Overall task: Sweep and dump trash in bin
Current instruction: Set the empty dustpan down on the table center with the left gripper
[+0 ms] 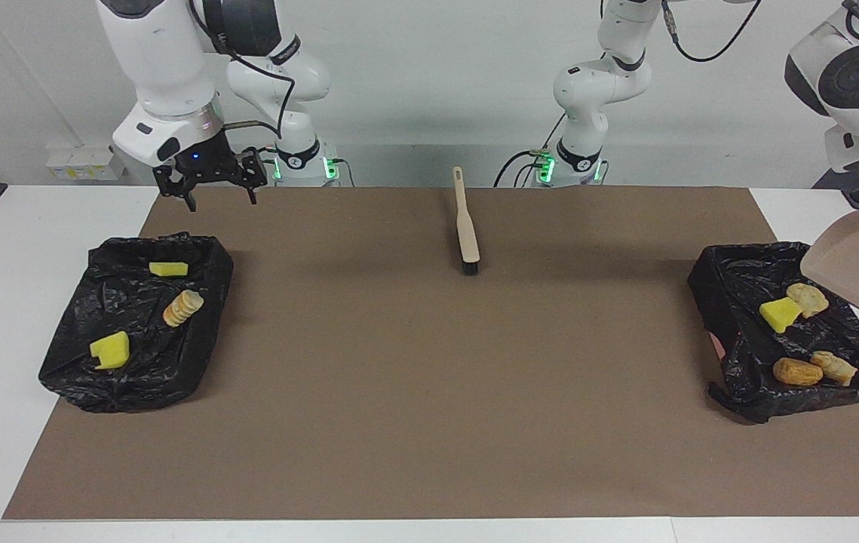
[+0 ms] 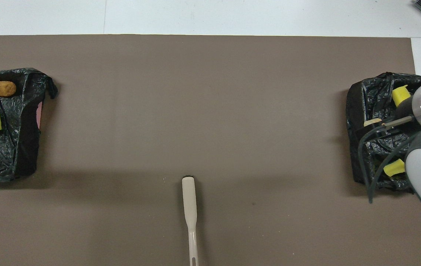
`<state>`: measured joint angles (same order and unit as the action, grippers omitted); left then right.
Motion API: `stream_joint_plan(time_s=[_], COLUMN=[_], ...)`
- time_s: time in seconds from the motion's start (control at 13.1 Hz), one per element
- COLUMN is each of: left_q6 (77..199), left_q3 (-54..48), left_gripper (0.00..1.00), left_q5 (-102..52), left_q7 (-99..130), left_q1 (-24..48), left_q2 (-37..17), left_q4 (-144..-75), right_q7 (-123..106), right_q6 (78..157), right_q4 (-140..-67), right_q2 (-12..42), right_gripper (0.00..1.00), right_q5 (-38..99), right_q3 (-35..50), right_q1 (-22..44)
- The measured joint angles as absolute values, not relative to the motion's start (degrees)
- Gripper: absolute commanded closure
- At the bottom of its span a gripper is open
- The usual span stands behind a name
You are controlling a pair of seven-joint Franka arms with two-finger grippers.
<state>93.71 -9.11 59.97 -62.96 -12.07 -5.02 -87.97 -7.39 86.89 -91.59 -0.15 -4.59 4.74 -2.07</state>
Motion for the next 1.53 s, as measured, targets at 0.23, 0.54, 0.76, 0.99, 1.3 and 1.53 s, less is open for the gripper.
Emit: stream_joint_plan(time_s=[0.23, 0.54, 0.76, 0.99, 1.3, 1.53], left_q6=[93.5, 91.9, 91.9, 95.1, 105.7, 117.0], left_q3=[-9.1, -10.0, -10.9, -11.3, -11.4, -11.3], left_gripper=[1.0, 1.0, 1.0, 1.0, 1.0, 1.0], left_q5=[41.4, 21.1, 12.7, 7.6, 3.0, 1.9], left_q7=[-55.1, -33.0, -12.9, 5.0, 23.9, 34.0], left_q1=[-11.6, -9.8, -2.0, 6.8, 17.9, 24.2], left_q2=[-5.0, -5.0, -5.1, -5.2, -5.8, -10.0], left_q4=[-86.1, -86.8, -89.3, -92.6, -98.7, -101.9], right_q7=[-7.4, -7.4, -7.3, -6.8, -6.7, -6.7], right_q6=[86.9, 86.8, 86.7, 86.6, 86.6, 86.6], right_q4=[-91.6, -91.6, -91.6, -91.6, -91.7, -91.7], right_q2=[-0.4, -0.8, -0.8, -0.9, -0.9, -0.9], right_gripper=[0.0, 0.0, 0.0, 0.0, 0.0, 0.0], right_q5=[-3.6, -3.4, -1.6, 0.3, 0.4, 0.4], right_q3=[0.6, 0.4, 0.4, 0.4, 0.4, 0.4], right_q1=[-2.2, -2.2, -1.9, -1.9, -1.9, -1.8])
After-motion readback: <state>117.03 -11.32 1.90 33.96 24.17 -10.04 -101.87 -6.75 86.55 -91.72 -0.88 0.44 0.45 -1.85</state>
